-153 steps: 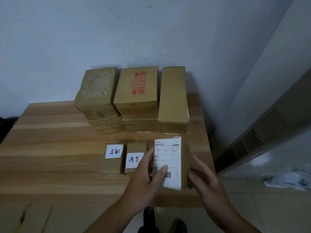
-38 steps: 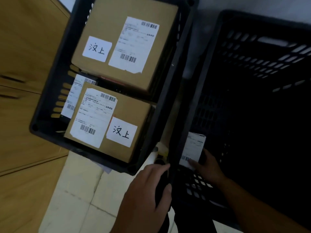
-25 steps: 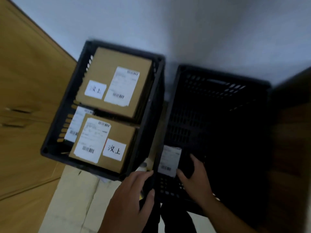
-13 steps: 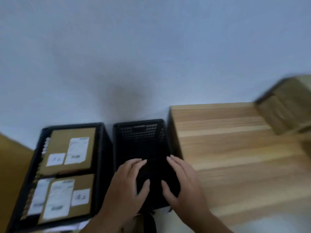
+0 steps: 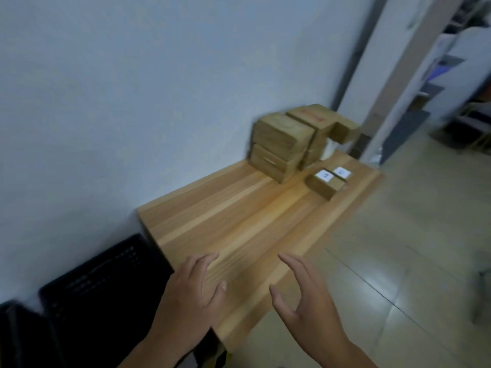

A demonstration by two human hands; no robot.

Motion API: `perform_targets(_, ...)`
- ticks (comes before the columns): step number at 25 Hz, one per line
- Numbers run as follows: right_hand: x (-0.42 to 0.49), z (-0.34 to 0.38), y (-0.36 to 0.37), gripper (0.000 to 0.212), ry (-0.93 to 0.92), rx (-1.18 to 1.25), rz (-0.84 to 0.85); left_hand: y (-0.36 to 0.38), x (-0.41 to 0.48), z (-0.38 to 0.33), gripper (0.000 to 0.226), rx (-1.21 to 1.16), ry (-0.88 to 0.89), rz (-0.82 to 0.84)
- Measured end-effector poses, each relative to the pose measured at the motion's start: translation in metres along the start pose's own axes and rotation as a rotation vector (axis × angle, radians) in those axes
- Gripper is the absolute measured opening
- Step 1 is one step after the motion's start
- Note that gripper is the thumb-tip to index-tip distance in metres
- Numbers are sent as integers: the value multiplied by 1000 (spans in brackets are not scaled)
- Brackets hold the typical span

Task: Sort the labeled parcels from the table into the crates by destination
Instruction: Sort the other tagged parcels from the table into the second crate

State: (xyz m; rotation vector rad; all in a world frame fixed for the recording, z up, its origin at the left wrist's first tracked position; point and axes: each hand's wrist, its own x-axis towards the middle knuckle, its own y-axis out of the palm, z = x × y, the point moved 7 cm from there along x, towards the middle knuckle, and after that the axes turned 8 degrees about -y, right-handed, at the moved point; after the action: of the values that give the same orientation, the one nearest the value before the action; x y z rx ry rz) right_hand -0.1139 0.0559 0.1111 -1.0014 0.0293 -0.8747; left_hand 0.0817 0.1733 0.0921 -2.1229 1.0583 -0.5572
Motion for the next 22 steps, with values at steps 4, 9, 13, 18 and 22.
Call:
perform_targets(4,-6,-67,-31,60,75,9,-25,59,26,-66,51,36,66,56)
perform_targets(9,6,-177,-94,58,136,42,-85,137,77,-155,53,75,106,72)
perform_targets(13,24,-252,-150,58,149,36,-80,190,114,-222,52,51,126,54)
perform_targets(18,59,-317,-203,57,102,-34,-91,253,158,-281,51,47,162,103)
perform_targets(22,96,-358,-223,58,48,-105,-75,293,206,-309,51,41,185,112)
